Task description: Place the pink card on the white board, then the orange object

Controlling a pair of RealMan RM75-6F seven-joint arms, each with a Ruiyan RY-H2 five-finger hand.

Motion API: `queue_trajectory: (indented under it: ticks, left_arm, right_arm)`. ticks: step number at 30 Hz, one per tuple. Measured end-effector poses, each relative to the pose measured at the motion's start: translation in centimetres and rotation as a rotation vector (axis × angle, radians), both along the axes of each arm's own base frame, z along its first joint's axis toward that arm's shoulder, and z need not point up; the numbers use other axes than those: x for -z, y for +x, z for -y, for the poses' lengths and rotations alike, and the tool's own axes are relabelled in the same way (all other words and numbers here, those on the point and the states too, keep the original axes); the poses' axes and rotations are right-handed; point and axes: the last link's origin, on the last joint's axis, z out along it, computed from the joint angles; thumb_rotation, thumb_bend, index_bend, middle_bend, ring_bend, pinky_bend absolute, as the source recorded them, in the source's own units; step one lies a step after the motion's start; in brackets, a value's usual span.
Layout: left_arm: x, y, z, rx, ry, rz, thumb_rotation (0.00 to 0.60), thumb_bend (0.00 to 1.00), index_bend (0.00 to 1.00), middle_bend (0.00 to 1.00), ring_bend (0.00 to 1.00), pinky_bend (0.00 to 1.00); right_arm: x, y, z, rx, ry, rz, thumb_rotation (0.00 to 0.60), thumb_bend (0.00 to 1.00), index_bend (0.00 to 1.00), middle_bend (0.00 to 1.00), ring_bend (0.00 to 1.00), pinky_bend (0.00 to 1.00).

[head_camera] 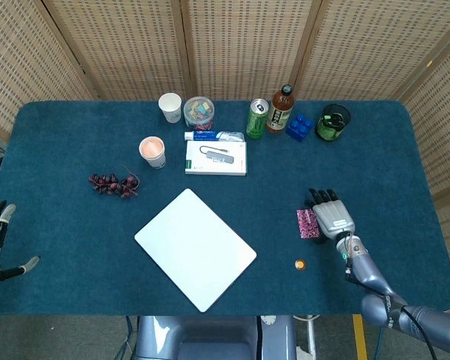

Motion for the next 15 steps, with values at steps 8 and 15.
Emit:
queue_trajectory:
  ticks: [8,15]
  left_arm:
    - [0.0,0.0,0.0,-0.002,0.000,0.001,0.506,0.00,0.00,0.00,0.00,0.00]
    - [0.0,-0.1,-0.1,-0.004,-0.001,0.003,0.506,0.00,0.00,0.00,0.00,0.00]
  right_arm:
    - [0.8,0.0,0.5,-0.001,-0.002,-0.035,0.600,0.00,0.19,0.00,0.00,0.00]
    - [1.7,-0.1,0.5,0.002,0.010,-0.061,0.600,0.01,0.19,0.00,0.00,0.00]
